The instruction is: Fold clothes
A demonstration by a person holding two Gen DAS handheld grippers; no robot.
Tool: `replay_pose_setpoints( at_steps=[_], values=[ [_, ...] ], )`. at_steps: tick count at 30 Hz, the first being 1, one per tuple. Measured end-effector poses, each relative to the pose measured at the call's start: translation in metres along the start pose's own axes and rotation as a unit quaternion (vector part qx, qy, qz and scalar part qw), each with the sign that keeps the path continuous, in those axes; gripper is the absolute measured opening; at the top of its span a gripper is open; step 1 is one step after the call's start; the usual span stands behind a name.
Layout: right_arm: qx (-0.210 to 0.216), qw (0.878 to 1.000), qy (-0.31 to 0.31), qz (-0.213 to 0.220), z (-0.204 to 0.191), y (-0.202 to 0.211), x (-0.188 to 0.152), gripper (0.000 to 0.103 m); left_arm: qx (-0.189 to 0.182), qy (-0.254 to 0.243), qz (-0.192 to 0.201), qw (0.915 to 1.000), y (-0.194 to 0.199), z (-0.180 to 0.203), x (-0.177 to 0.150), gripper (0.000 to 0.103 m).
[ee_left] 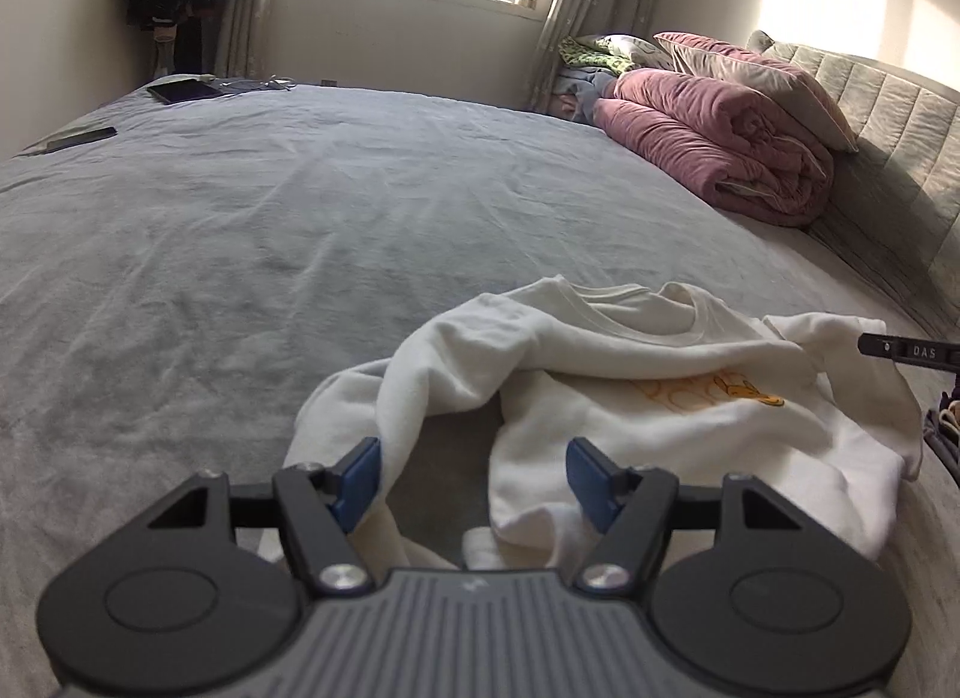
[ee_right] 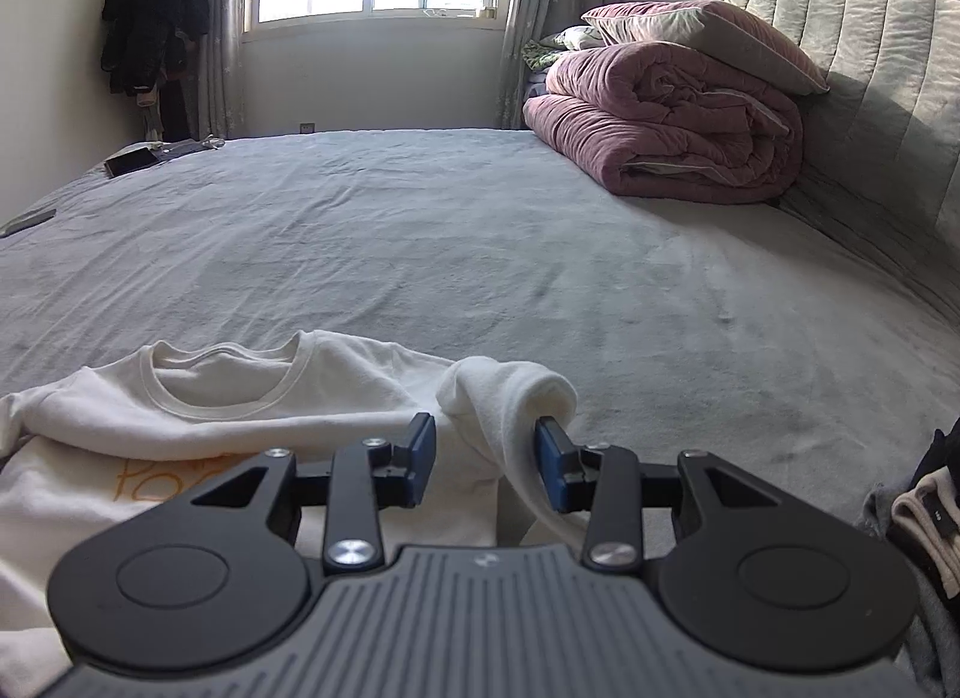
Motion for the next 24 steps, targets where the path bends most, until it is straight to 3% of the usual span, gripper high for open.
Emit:
replay_pose_setpoints(
  at_steps=[4, 10, 16, 22, 24],
  values=[
    [0.03, 1.0, 0.002, -0.008, -0.01, 0.019, -0.012, 0.041, 0.005, 0.005, 0.016, 0.9999, 0.017, 0.001, 0.002, 0.068],
    [0.054, 0.998, 0.004, -0.025, -0.014, 0.043, -0.034, 0.041, 0.087, 0.008, 0.067, 0.994, 0.048, -0.016, 0.005, 0.069],
    [0.093, 0.991, -0.022, -0.092, -0.016, 0.047, -0.079, 0.041, 0.005, 0.016, 0.045, 0.9988, 0.052, 0.003, -0.017, 0.069],
    [0.159, 0.968, -0.052, -0.19, -0.028, 0.04, -0.133, 0.042, -0.012, -0.016, -0.011, 0.9997, 0.028, 0.019, -0.049, 0.069],
    [0.179, 0.963, -0.075, -0.189, -0.032, 0.037, -0.131, 0.043, -0.015, -0.017, -0.018, 0.9996, 0.021, 0.019, -0.052, 0.069]
  ],
)
Point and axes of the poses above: each gripper's, at about its wrist camera, not at the fingertips, and y roughly against the way its jaws point, z to its right, x to its top, the point moved 9 cm from there along -y, roughly the way its jaws point, and after that the axes turned 10 degrees about -z, right-handed, at the moved point
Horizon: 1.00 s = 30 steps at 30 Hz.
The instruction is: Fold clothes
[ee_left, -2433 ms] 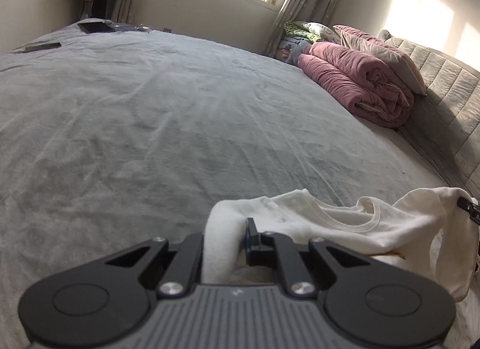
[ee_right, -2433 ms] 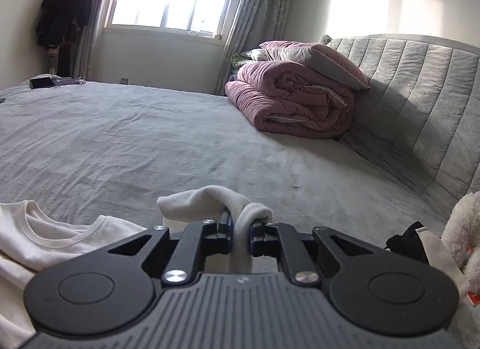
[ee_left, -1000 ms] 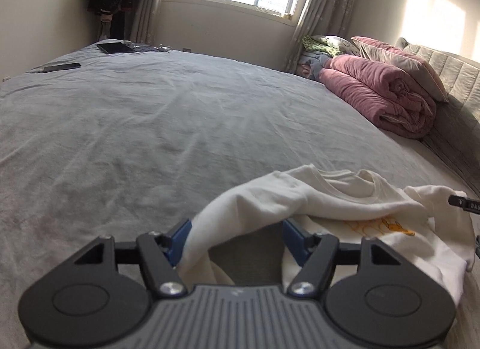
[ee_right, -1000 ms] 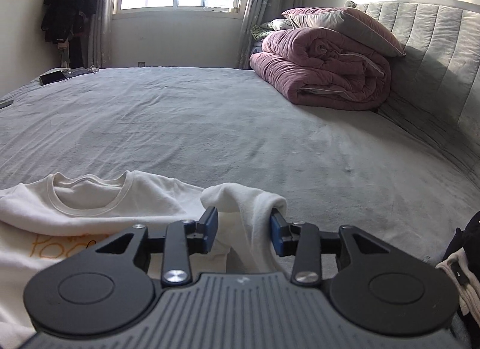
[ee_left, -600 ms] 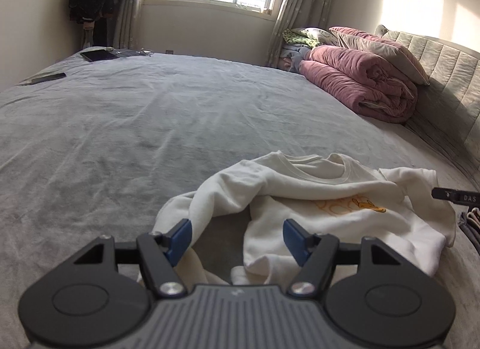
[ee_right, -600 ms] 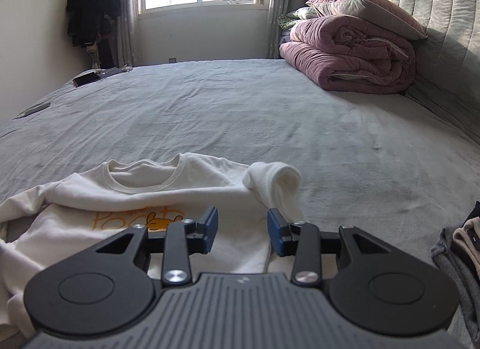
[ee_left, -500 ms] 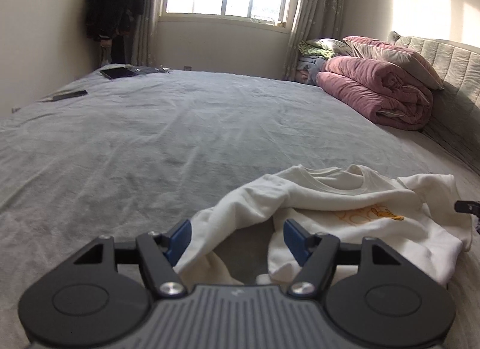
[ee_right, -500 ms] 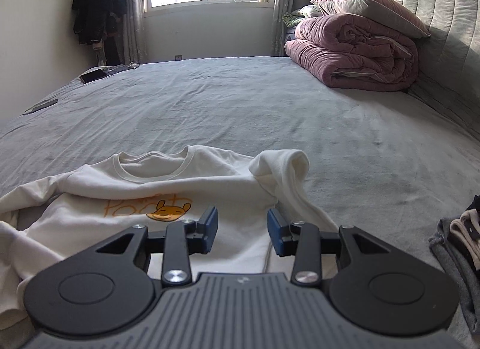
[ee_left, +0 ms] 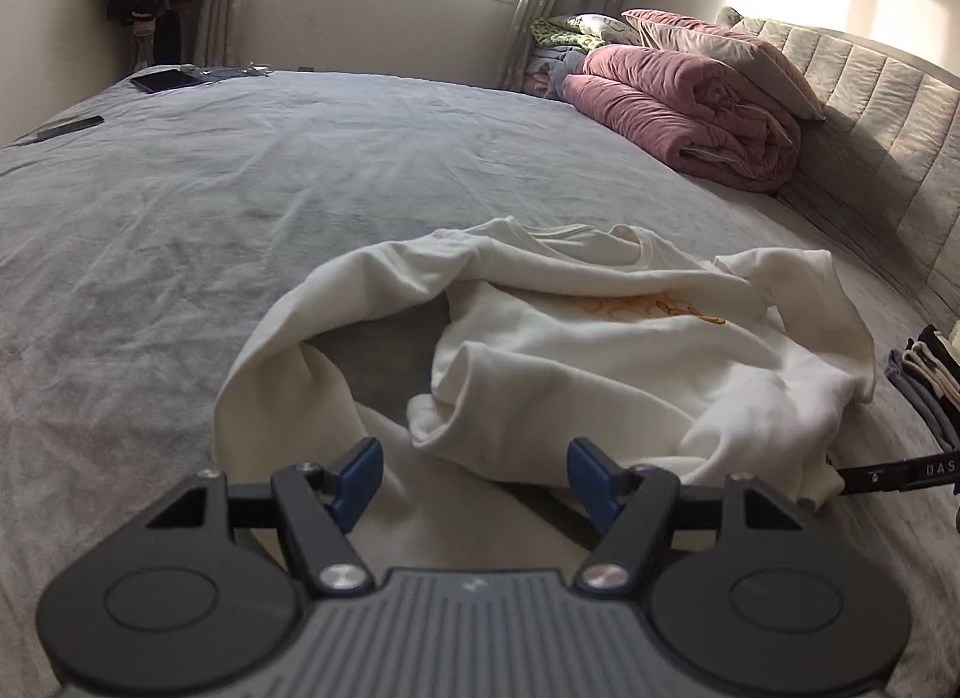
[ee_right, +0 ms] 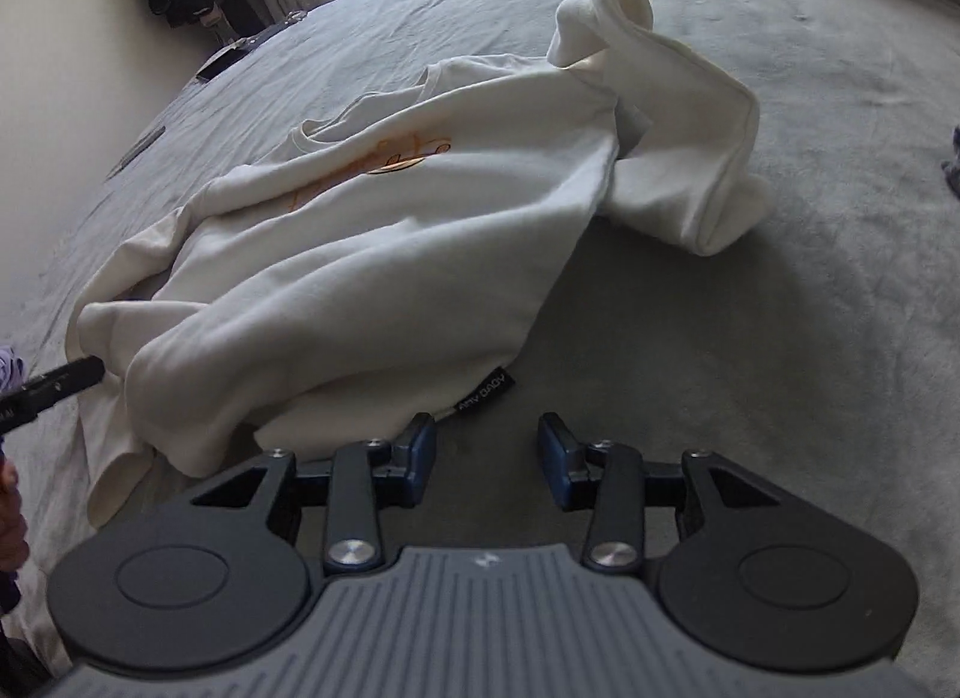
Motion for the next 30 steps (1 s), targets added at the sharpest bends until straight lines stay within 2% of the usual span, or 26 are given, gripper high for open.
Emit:
replay_pose_setpoints(
  at_steps=[3, 6, 13, 18, 23, 26, 28, 30],
  values=[
    [0.04, 0.999, -0.033, -0.002, -0.004, -0.003, 0.001, 0.043, -0.001, 0.0, 0.001, 1.0, -0.008, -0.001, -0.001, 0.069],
    [0.051, 0.998, -0.024, -0.002, -0.014, -0.004, 0.0, 0.043, -0.014, -0.006, 0.009, 0.9998, -0.009, 0.003, 0.001, 0.069],
    [0.112, 0.992, -0.065, -0.004, -0.017, 0.0, 0.001, 0.042, -0.024, -0.054, 0.003, 0.9982, -0.015, 0.021, -0.004, 0.067],
    [0.144, 0.984, -0.104, 0.01, -0.011, 0.008, 0.005, 0.042, -0.017, -0.048, 0.008, 0.9987, -0.014, 0.015, -0.001, 0.067],
    [0.157, 0.98, -0.119, 0.009, -0.009, 0.009, 0.005, 0.042, -0.017, -0.036, 0.015, 0.9991, -0.014, 0.007, 0.004, 0.067],
    [0.179, 0.974, -0.137, -0.002, -0.014, 0.004, 0.002, 0.042, -0.015, -0.05, 0.009, 0.9986, -0.017, 0.011, 0.002, 0.058],
    [0.198, 0.968, -0.151, -0.005, -0.016, 0.004, 0.002, 0.042, -0.013, -0.061, 0.008, 0.998, -0.017, 0.015, 0.002, 0.045],
    [0.215, 0.964, -0.153, 0.002, -0.019, 0.008, 0.003, 0.042, -0.015, -0.066, 0.007, 0.9977, -0.017, 0.017, 0.002, 0.037]
  ],
)
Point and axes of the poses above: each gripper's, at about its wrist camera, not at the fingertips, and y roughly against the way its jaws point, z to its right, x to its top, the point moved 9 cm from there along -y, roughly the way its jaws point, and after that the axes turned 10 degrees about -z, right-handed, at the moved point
